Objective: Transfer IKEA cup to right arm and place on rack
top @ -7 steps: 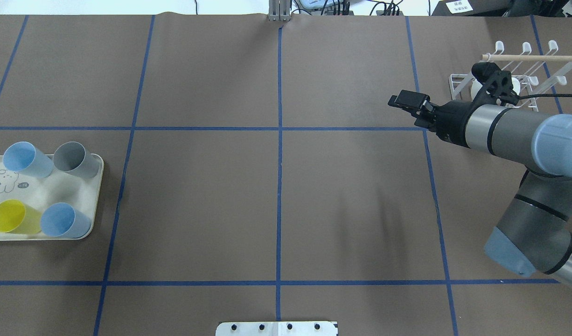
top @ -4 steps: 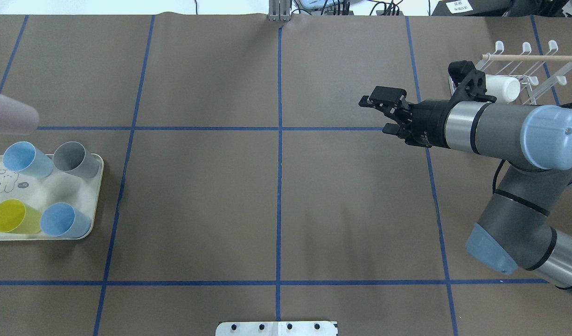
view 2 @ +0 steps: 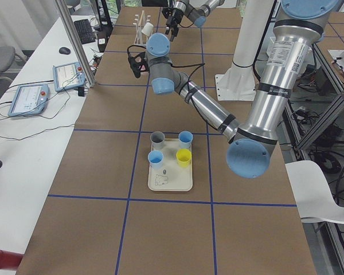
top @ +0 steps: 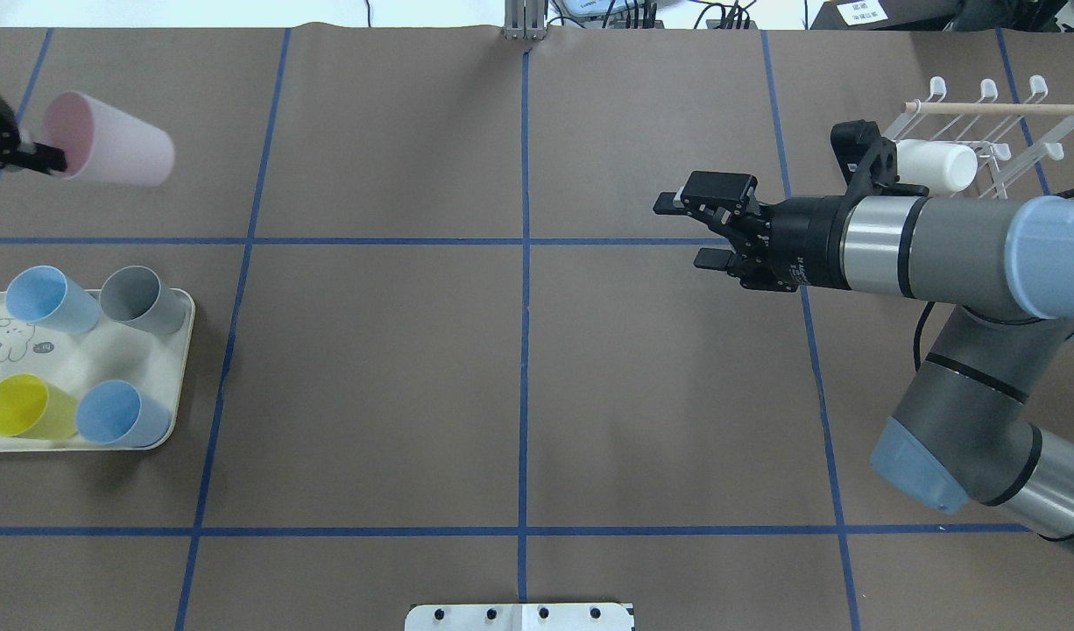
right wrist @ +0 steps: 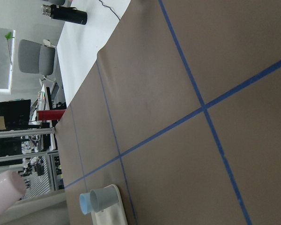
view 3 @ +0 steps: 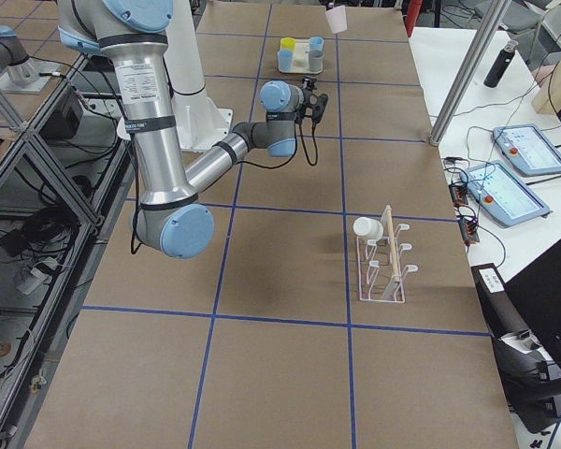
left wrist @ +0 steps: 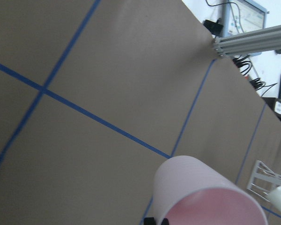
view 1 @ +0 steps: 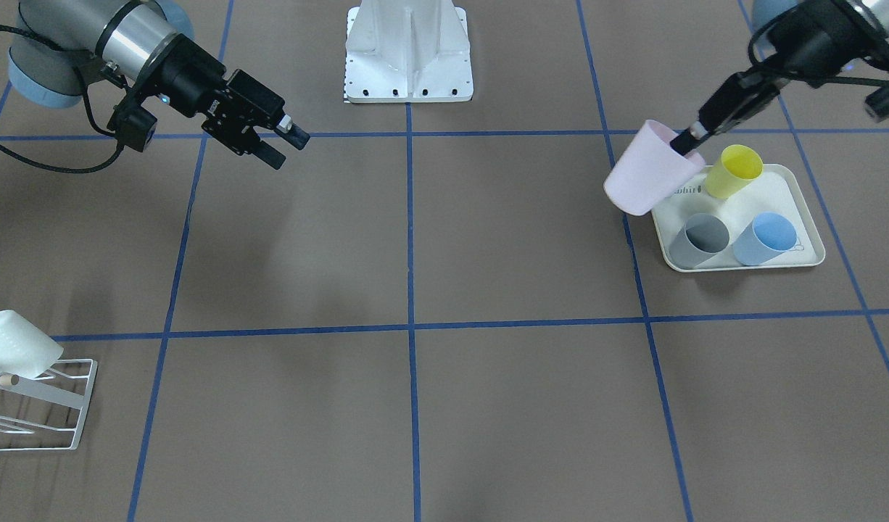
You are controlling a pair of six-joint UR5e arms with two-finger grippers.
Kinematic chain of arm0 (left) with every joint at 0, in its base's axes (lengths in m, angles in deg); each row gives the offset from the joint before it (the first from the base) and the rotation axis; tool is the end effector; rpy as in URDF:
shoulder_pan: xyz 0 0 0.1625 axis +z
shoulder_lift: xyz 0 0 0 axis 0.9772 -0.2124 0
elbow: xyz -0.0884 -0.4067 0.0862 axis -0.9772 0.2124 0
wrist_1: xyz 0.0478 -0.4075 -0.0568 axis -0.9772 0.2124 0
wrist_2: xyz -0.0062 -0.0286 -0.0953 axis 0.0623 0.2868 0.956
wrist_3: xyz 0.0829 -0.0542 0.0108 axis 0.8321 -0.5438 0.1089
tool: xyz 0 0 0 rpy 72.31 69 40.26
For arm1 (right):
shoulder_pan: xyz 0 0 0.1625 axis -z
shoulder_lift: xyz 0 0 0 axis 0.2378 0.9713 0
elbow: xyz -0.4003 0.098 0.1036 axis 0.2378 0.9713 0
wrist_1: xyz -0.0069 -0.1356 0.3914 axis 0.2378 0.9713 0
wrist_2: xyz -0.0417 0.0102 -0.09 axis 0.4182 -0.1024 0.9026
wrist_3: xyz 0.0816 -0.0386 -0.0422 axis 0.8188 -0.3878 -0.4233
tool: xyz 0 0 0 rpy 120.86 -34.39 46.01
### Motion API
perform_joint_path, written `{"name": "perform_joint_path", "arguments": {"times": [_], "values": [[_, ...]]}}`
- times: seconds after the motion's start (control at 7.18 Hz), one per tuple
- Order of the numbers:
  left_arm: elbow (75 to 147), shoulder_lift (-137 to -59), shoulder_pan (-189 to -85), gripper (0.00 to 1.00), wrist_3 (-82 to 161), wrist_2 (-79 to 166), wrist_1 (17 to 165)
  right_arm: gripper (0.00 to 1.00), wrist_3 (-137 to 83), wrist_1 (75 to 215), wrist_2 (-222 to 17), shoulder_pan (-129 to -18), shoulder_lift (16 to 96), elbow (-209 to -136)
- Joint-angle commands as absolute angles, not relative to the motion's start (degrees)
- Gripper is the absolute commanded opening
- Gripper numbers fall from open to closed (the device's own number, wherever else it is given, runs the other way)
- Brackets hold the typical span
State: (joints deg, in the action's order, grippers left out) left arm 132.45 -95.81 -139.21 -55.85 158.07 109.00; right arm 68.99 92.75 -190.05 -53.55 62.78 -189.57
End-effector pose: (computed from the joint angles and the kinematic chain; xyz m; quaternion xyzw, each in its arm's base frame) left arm 0.1883 -0.4747 0.2236 -0.0531 0.6805 -0.2439 0.6889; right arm -0.3232 -0.3973 0.2499 -0.0030 -0.7546 0.2166 0.6194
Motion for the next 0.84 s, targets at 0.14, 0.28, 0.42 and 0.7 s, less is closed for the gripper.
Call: {"name": "perform_joint_path", "arguments": {"times": [0.14, 0.28, 0.42, 0.7], "values": [[131.39, -97.8, -126.18, 0.0, -73.48, 144.05, 128.64, 1.0, 81.07, 79.0, -192.28, -53.4, 62.35, -189.14], [130.95, -99.28, -125.3, 0.0, -79.09, 143.34, 132.51, 1.0, 86.93, 76.27, -192.2, -53.4, 60.35, -189.05], [130.51, -100.26, -123.81, 0.0, -84.28, 140.2, 136.9, 1.0, 92.3, 74.06, -191.59, -53.4, 58.41, -188.79], [129.02, -100.62, -118.36, 0.0, -92.65, 133.42, 147.54, 0.99, 98.92, 71.59, -188.96, -52.96, 55.94, -188.26]]}}
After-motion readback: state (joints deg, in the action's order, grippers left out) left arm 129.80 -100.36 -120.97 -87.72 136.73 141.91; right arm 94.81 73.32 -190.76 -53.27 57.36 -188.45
